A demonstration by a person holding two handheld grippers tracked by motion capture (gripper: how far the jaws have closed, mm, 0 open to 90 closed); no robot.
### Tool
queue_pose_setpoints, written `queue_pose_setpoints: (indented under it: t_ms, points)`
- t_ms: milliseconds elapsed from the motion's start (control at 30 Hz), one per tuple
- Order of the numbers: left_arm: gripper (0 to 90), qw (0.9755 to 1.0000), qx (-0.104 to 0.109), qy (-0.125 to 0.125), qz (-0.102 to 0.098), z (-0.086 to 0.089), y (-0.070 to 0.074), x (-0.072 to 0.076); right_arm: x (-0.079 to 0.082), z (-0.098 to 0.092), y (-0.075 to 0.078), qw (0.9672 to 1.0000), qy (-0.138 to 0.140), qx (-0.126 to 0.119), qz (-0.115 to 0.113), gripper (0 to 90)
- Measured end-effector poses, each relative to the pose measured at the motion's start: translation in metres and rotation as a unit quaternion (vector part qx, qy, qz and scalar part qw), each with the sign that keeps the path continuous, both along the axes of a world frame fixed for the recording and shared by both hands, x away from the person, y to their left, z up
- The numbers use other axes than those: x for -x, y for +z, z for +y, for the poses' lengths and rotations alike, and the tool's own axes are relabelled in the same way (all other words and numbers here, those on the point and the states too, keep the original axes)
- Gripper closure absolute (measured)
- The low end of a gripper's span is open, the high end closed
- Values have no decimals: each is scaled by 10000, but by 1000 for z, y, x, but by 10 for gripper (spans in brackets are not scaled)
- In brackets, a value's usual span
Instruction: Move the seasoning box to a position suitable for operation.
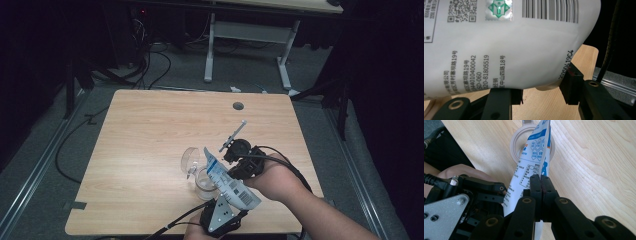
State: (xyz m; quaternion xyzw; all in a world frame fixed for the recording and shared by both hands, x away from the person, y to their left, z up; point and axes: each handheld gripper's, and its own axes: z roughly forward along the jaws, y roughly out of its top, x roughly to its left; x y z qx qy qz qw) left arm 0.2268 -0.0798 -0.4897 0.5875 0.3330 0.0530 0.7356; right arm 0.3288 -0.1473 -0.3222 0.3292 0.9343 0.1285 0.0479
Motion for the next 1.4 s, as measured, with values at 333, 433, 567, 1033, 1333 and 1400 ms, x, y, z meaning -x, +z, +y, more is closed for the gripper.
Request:
queue_pose_setpoints:
  t_ms: [333,433,567,1033,1333,1400]
  points:
    - [598,10000,5,4,-10,0,0,0,0,2,0,10000,38,39,-25,900]
    - [598,10000,24,1,1,0,1,0,0,2,1,10000,38,47,-19,900]
    - [598,10000,37,0,-1,0,2,0,-1,2,1,10000,34,30,-13,900]
    - [598,10000,27,7,-40,1,4,-1,-1,4,4,9999,89,87,-66,900]
    - [598,10000,53,16,-53,0,6,-1,-1,5,5,9999,105,57,-73,900]
    - [598,10000,59,25,-54,1,6,-1,-1,5,5,9999,112,46,-68,900]
